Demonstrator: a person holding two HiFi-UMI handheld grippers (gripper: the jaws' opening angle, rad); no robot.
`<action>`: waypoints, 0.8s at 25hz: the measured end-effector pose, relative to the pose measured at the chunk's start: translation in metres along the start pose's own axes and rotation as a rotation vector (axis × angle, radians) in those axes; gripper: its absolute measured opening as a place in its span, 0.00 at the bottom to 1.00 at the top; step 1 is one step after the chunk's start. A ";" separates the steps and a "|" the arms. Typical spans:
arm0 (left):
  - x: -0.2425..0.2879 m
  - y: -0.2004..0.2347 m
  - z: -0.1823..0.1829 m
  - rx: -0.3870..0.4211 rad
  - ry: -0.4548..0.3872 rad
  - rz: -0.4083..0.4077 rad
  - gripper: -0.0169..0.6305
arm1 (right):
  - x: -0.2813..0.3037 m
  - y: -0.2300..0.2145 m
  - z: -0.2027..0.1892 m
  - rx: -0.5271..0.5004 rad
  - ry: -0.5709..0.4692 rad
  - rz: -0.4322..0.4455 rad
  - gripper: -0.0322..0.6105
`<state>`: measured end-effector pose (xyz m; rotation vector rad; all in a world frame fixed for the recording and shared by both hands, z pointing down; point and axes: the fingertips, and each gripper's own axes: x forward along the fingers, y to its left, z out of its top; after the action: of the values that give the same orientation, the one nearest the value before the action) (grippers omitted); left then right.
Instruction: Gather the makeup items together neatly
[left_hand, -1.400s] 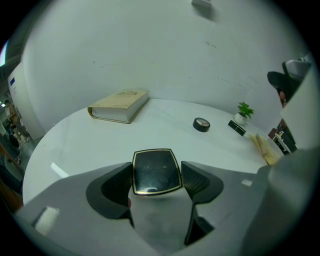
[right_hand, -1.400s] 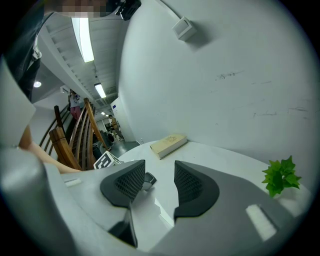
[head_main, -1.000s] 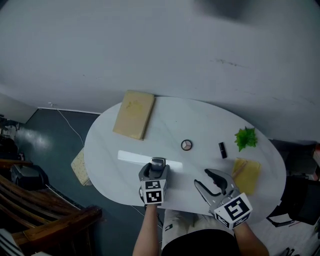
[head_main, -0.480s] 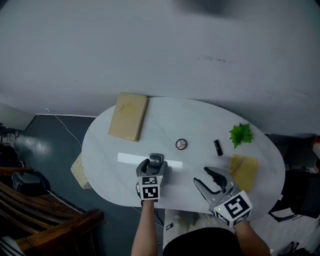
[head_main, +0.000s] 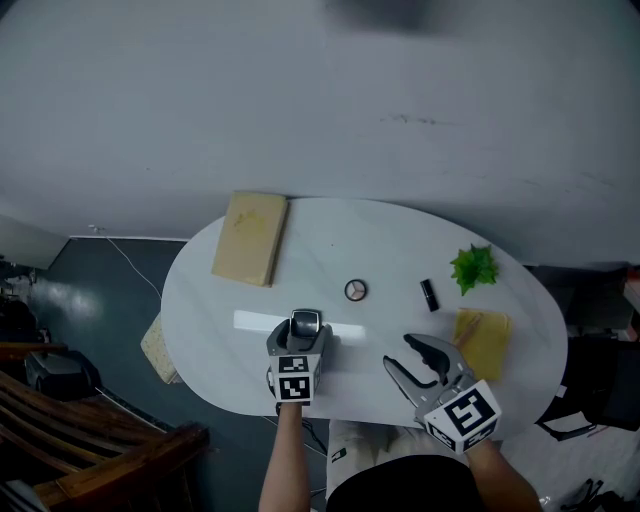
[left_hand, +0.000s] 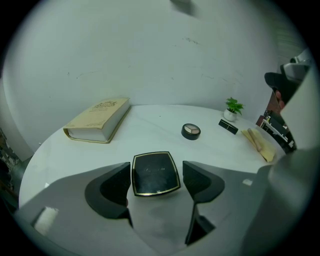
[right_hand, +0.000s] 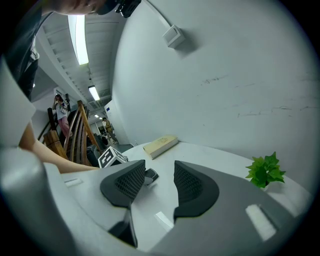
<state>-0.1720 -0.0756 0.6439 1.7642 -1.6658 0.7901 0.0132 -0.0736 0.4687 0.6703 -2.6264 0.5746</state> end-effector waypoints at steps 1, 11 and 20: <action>-0.001 -0.001 0.001 0.000 -0.004 -0.002 0.53 | 0.000 0.000 0.000 -0.001 0.000 0.001 0.33; -0.033 -0.017 0.023 -0.016 -0.105 -0.025 0.48 | 0.008 0.008 0.004 -0.018 -0.007 0.001 0.33; -0.074 -0.025 0.052 -0.007 -0.206 -0.065 0.39 | 0.021 0.009 0.005 -0.024 0.001 -0.046 0.33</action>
<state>-0.1486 -0.0651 0.5538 1.9393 -1.7278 0.5893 -0.0094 -0.0766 0.4711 0.7211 -2.6058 0.5288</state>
